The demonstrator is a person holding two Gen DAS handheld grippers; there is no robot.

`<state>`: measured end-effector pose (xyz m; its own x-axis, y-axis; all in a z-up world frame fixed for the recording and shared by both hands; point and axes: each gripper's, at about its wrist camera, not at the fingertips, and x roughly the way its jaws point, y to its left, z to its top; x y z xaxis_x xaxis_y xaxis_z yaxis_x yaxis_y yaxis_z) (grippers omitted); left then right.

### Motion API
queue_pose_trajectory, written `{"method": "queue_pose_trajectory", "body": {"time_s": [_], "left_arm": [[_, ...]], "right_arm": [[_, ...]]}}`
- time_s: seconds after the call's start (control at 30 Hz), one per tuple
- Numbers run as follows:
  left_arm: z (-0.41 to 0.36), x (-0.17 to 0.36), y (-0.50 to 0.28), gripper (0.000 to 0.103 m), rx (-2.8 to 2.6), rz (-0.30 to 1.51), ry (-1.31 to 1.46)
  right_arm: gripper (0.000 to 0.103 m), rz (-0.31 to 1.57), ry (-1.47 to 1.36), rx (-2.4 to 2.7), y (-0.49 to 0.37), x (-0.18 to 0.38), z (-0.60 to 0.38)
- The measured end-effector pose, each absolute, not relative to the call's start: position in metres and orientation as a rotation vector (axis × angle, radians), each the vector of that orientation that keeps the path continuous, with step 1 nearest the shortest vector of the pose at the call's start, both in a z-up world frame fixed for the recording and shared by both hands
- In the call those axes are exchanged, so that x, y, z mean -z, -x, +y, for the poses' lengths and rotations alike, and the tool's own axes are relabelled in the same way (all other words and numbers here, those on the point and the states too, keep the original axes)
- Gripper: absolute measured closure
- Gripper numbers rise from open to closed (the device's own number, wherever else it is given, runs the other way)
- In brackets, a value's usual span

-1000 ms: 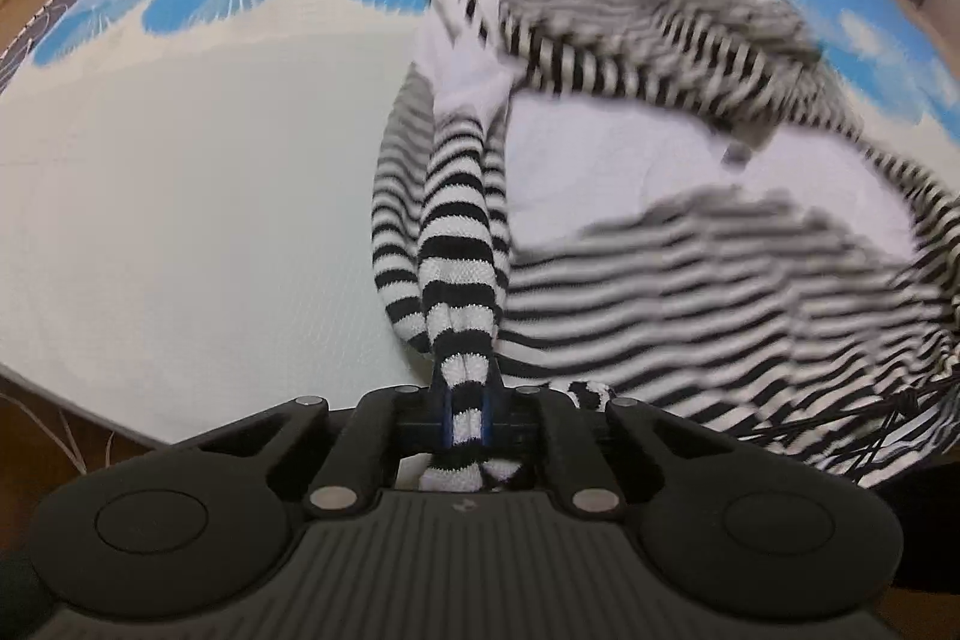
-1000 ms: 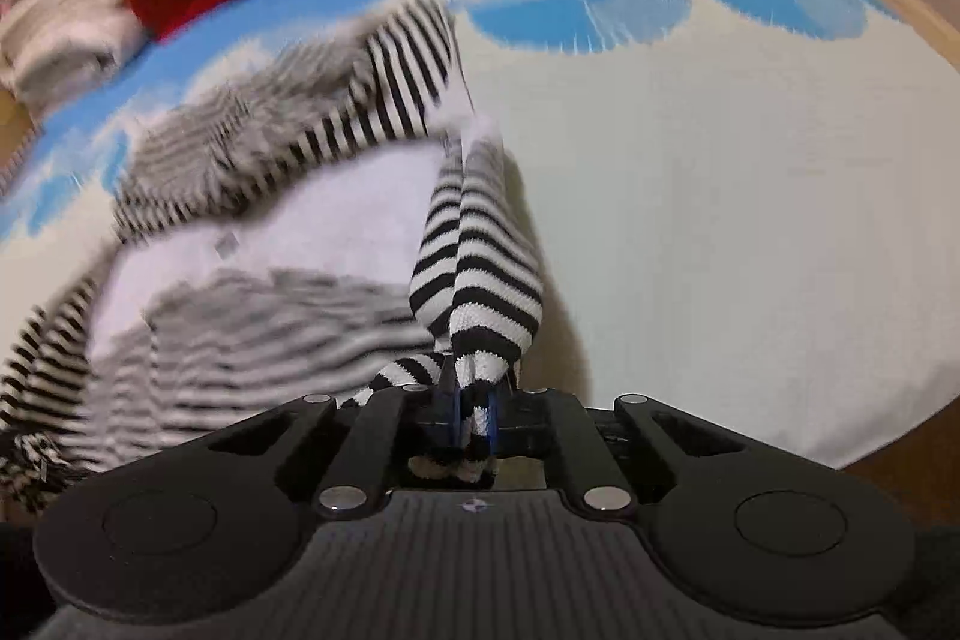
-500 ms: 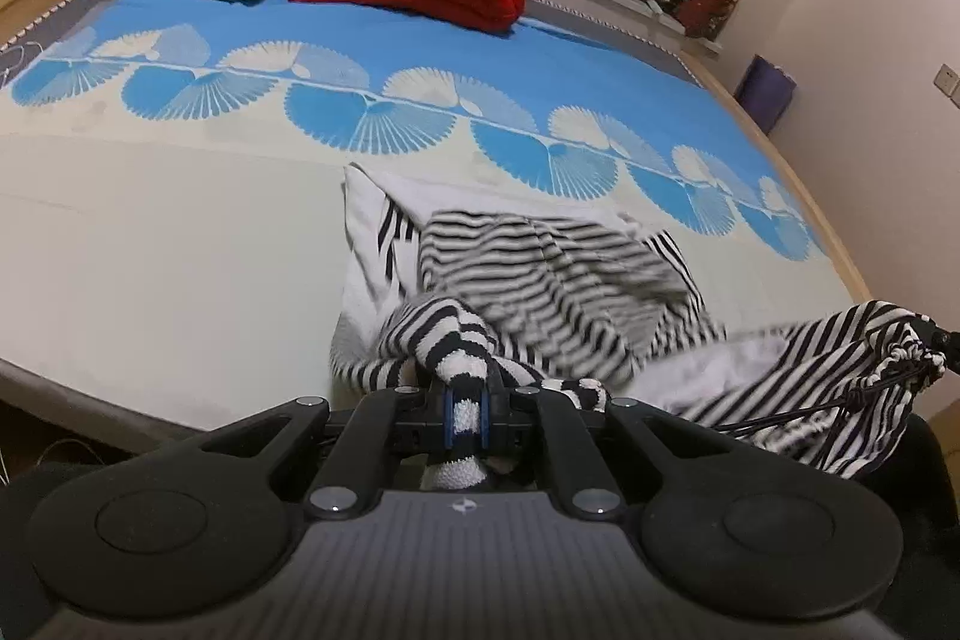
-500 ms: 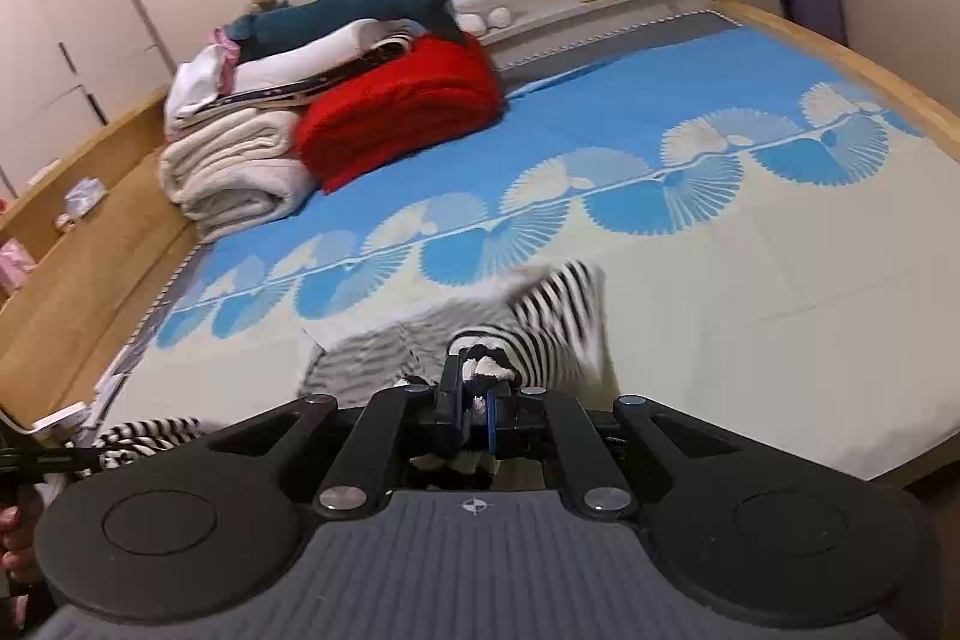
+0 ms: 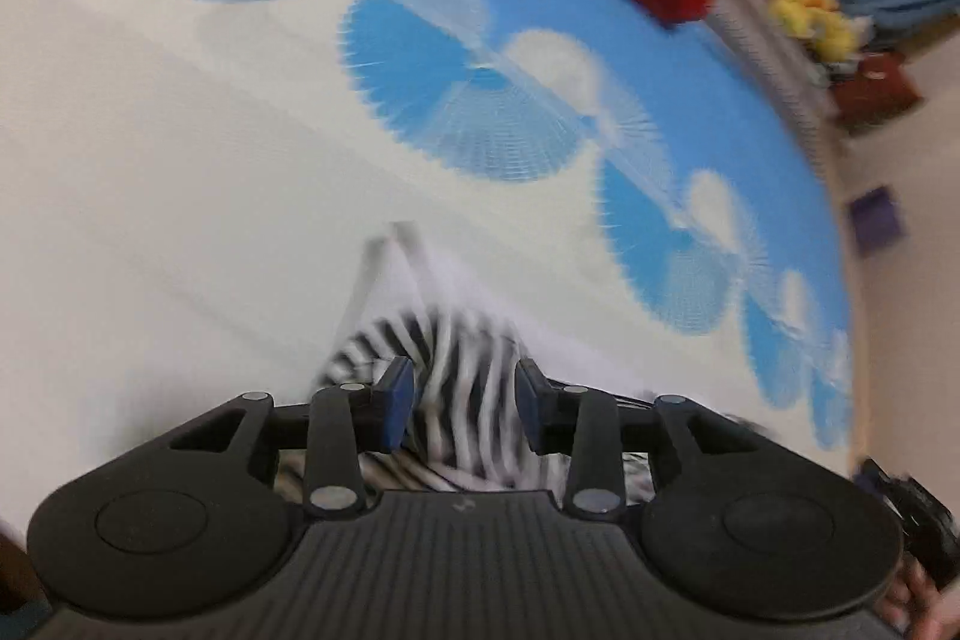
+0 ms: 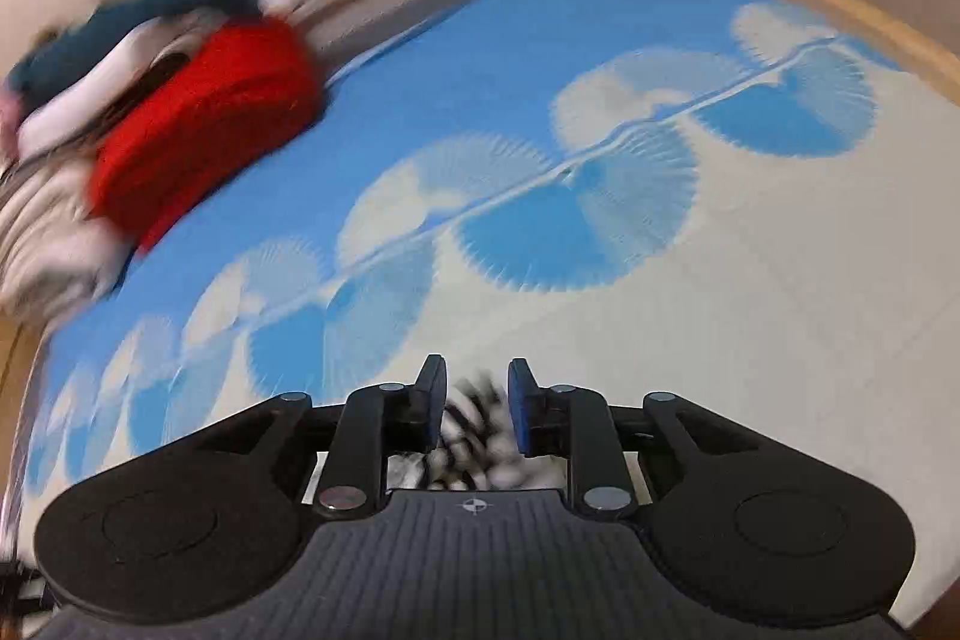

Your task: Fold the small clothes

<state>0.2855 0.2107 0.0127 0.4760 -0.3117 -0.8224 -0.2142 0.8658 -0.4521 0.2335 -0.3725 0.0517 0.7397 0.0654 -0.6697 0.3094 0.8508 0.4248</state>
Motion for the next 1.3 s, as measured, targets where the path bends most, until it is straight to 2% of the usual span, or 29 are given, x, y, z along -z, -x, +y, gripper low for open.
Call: {"method": "queue_pose_trajectory", "body": {"time_s": [0.2,0.3,0.33,0.37,0.4,0.73,0.77,0.8,0.83,0.87,0.9,1.0,1.07,1.1,1.17,1.23,1.3], "left_arm": [[0.178,0.010,-0.279,0.059,0.165,1.060,0.272],[0.159,0.015,-0.275,0.044,0.208,1.021,0.147],[0.152,0.017,-0.272,0.043,0.210,1.002,0.104],[0.147,0.020,-0.271,0.043,0.215,0.987,0.078],[0.142,0.023,-0.272,0.043,0.225,0.983,0.067],[0.086,0.053,-0.309,0.043,0.230,1.064,-0.053],[0.084,0.059,-0.313,0.046,0.219,1.094,-0.089],[0.084,0.063,-0.318,0.065,0.207,1.119,-0.112],[0.089,0.065,-0.322,0.090,0.187,1.136,-0.109],[0.100,0.061,-0.326,0.096,0.170,1.131,-0.058],[0.114,0.053,-0.330,0.101,0.133,1.092,0.020],[0.152,0.018,-0.334,0.101,-0.028,0.875,0.170],[0.161,0.024,-0.341,0.101,-0.022,0.898,0.229],[0.156,0.036,-0.346,0.101,0.003,0.970,0.206],[0.140,0.057,-0.353,0.094,0.016,1.082,0.122],[0.133,0.064,-0.357,0.067,0.014,1.115,0.087],[0.144,0.057,-0.356,0.055,0.012,1.081,0.145]], "right_arm": [[0.078,0.742,-0.390,0.031,-0.230,-0.013,-0.362],[0.075,0.802,-0.386,-0.047,-0.237,0.005,-0.351],[0.070,0.809,-0.368,-0.083,-0.239,0.006,-0.343],[0.063,0.816,-0.329,-0.113,-0.242,0.008,-0.334],[0.062,0.821,-0.270,-0.139,-0.243,0.011,-0.323],[0.061,0.915,0.092,-0.255,-0.266,0.040,-0.234],[0.065,0.928,0.114,-0.249,-0.269,0.042,-0.230],[0.075,0.936,0.121,-0.243,-0.272,0.043,-0.227],[0.101,0.934,0.116,-0.237,-0.276,0.043,-0.226],[0.102,0.908,0.104,-0.230,-0.278,0.039,-0.224],[0.103,0.858,0.083,-0.227,-0.279,0.031,-0.226],[0.103,0.584,-0.067,-0.254,-0.273,-0.009,-0.233],[0.103,0.527,-0.060,-0.234,-0.277,-0.015,-0.228],[0.103,0.585,-0.030,-0.214,-0.285,-0.005,-0.221],[0.102,0.745,0.038,-0.146,-0.303,0.025,-0.211],[0.100,0.876,0.022,-0.136,-0.318,0.047,-0.209],[0.098,0.924,-0.024,-0.135,-0.325,0.051,-0.213]]}}
